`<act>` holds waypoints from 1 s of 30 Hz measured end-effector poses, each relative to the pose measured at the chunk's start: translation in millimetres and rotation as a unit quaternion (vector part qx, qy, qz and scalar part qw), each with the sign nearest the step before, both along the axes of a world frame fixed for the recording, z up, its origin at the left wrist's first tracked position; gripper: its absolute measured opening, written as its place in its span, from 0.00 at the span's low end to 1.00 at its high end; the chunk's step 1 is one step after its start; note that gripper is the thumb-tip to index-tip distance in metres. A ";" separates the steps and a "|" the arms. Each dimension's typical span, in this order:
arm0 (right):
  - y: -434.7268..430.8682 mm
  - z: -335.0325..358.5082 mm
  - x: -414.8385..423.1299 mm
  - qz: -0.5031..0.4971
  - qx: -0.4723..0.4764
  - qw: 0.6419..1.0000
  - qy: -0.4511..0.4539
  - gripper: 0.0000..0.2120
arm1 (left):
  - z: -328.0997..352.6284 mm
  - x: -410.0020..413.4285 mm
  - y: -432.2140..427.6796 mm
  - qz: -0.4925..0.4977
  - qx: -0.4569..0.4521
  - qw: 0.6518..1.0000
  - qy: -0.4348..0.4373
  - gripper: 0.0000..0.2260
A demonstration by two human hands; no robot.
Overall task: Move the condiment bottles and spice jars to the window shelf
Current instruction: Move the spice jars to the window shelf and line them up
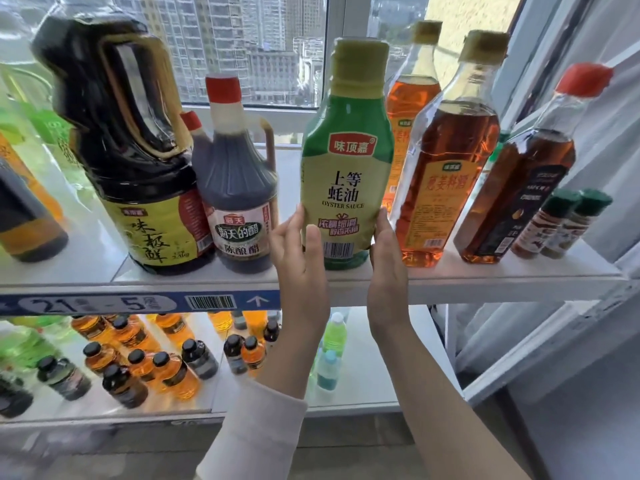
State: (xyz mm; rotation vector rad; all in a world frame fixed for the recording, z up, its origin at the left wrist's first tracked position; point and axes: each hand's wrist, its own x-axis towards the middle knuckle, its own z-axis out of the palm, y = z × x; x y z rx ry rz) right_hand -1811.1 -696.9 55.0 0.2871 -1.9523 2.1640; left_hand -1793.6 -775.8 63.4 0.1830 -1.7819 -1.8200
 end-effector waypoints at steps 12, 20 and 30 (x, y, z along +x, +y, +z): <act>9.1 -6.7 14.0 -0.038 0.050 0.995 0.077 0.29 | 0.0 15.8 -3.1 0.017 -0.058 0.998 0.026 0.20; -40.5 -5.0 48.2 -0.010 0.036 0.992 0.118 0.27 | -16.0 48.9 -70.1 0.149 -0.008 0.988 0.042 0.23; -108.6 -9.0 34.7 -0.003 -0.005 1.000 0.025 0.21 | -20.7 36.8 -99.4 0.037 -0.108 0.993 -0.029 0.23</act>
